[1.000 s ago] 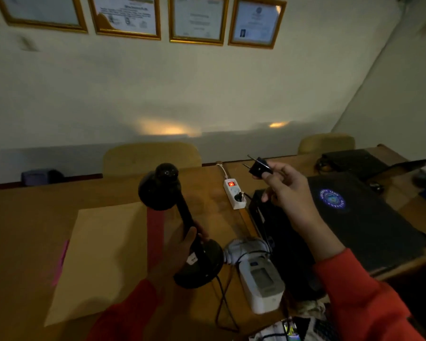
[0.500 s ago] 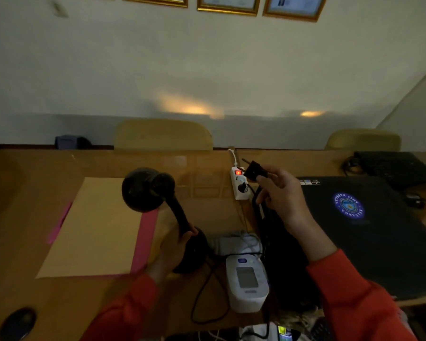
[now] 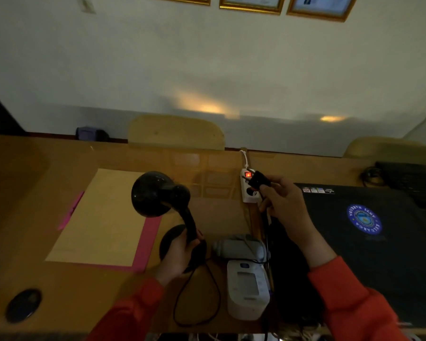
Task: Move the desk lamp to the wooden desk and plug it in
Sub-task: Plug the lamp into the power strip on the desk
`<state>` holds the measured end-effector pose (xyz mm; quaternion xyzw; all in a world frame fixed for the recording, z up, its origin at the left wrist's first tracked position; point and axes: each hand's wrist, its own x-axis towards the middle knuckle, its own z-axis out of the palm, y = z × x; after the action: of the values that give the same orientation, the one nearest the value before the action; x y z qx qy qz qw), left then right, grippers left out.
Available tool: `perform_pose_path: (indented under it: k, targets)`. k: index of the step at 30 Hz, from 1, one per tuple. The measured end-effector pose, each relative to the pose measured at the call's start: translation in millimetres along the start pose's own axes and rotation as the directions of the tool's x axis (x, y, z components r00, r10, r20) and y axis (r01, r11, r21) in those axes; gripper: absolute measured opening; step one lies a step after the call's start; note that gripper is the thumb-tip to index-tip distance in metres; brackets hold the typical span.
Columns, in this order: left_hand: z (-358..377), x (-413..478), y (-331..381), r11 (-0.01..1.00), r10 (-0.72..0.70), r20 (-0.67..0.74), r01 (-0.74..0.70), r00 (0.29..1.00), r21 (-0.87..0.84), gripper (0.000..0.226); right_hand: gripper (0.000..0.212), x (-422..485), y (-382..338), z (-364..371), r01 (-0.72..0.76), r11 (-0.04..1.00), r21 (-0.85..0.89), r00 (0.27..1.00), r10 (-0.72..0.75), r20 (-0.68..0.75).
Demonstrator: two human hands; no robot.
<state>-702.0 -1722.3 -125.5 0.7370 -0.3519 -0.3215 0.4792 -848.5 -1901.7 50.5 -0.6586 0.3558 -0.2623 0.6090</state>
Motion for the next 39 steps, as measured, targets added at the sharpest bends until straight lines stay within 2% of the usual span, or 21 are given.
perform_pose_path:
  k: [4,6,8,9,11,13,15,20,23,27,31,35,39]
  targets:
    - [1,-2,3,0.991,-0.05,-0.036,0.054,0.998,0.126,0.015,0.017,2,-2,-17,0.052,0.996,-0.072,0.998,-0.055,-0.036]
    - [0,-6,8,0.965,-0.118,0.015,0.111,0.993,0.239,0.04,0.016,4,-5,-28,0.08,0.986,-0.143,0.993,-0.091,-0.073]
    - [0,-12,9,0.916,-0.238,0.088,0.194,0.967,0.352,0.056,0.017,7,-8,-38,0.099,0.974,-0.202,0.986,-0.124,-0.114]
    - [0,-16,10,0.872,-0.3,0.109,0.226,0.948,0.435,0.056,0.019,8,-9,-42,0.112,0.969,-0.221,0.981,-0.143,-0.13]
    - [3,-23,14,0.79,-0.373,0.16,0.223,0.914,0.571,0.044,0.023,10,-10,-48,0.137,0.959,-0.247,0.971,-0.179,-0.158]
    - [10,-25,27,0.824,-0.336,0.233,0.165,0.913,0.542,0.033,0.025,12,-8,-52,0.169,0.941,-0.292,0.959,-0.226,-0.174]
    - [20,-16,40,0.889,-0.242,0.287,0.093,0.927,0.448,0.027,0.024,15,-7,-54,0.188,0.916,-0.355,0.942,-0.27,-0.198]
    - [41,28,53,0.958,-0.037,0.237,-0.034,0.971,0.286,0.014,0.024,26,-17,-66,0.198,0.888,-0.414,0.91,-0.324,-0.26]
    - [55,58,48,0.916,0.046,0.171,-0.11,0.984,0.385,0.019,0.024,36,-17,-69,0.215,0.865,-0.453,0.923,-0.332,-0.194]
    - [72,85,38,0.83,0.19,0.159,-0.246,0.969,0.501,0.024,0.025,54,-3,-72,0.195,0.812,-0.551,0.949,-0.297,-0.102]
    - [80,105,25,0.836,0.09,0.075,-0.116,0.993,0.536,0.032,0.029,81,16,-73,0.184,0.752,-0.633,0.968,-0.251,-0.017]
    - [84,129,11,0.809,0.042,0.055,-0.066,0.998,0.585,0.038,0.029,115,34,-72,0.207,0.685,-0.698,0.969,-0.242,0.049]
    - [93,150,-2,0.812,-0.016,-0.057,0.046,0.998,0.582,0.045,0.029,157,53,-66,0.198,0.608,-0.769,0.977,-0.19,0.102]
